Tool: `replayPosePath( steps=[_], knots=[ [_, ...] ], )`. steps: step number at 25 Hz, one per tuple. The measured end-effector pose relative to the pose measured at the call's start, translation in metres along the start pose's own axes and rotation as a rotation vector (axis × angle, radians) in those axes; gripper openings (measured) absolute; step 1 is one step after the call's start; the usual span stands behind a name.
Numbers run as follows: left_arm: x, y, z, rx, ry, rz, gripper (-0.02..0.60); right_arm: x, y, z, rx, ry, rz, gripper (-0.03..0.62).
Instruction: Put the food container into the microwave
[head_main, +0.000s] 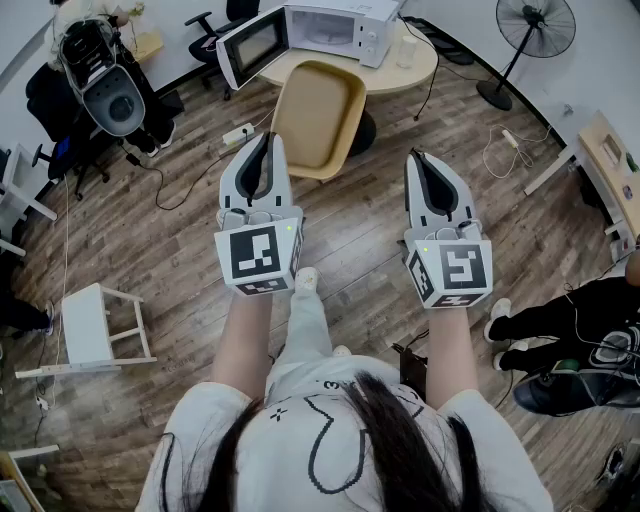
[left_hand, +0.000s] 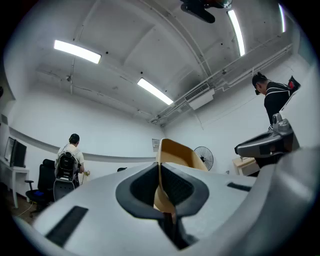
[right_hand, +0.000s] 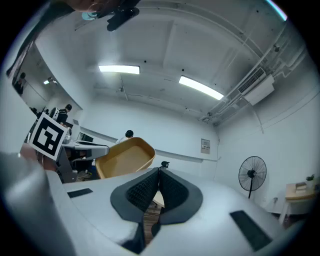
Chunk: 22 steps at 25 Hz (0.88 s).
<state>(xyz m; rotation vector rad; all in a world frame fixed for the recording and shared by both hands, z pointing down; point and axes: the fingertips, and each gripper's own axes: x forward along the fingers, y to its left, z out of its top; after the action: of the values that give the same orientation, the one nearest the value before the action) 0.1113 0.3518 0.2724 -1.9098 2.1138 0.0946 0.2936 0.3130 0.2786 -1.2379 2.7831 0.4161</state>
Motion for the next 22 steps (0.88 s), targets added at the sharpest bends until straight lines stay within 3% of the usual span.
replayPosePath(
  steps=[6, 12, 22],
  knots=[
    [0.034, 0.006, -0.015, 0.030, 0.002, -0.014, 0.020, 0.031, -0.015, -0.014, 0.007, 0.013, -0.016, 0.031],
    [0.097, 0.021, -0.026, 0.077, -0.039, -0.071, 0.020, 0.099, -0.037, -0.024, -0.002, 0.016, -0.036, 0.031],
    [0.228, 0.100, -0.079, 0.057, -0.020, -0.076, 0.020, 0.252, -0.057, -0.057, -0.007, 0.033, -0.051, 0.031]
  ],
)
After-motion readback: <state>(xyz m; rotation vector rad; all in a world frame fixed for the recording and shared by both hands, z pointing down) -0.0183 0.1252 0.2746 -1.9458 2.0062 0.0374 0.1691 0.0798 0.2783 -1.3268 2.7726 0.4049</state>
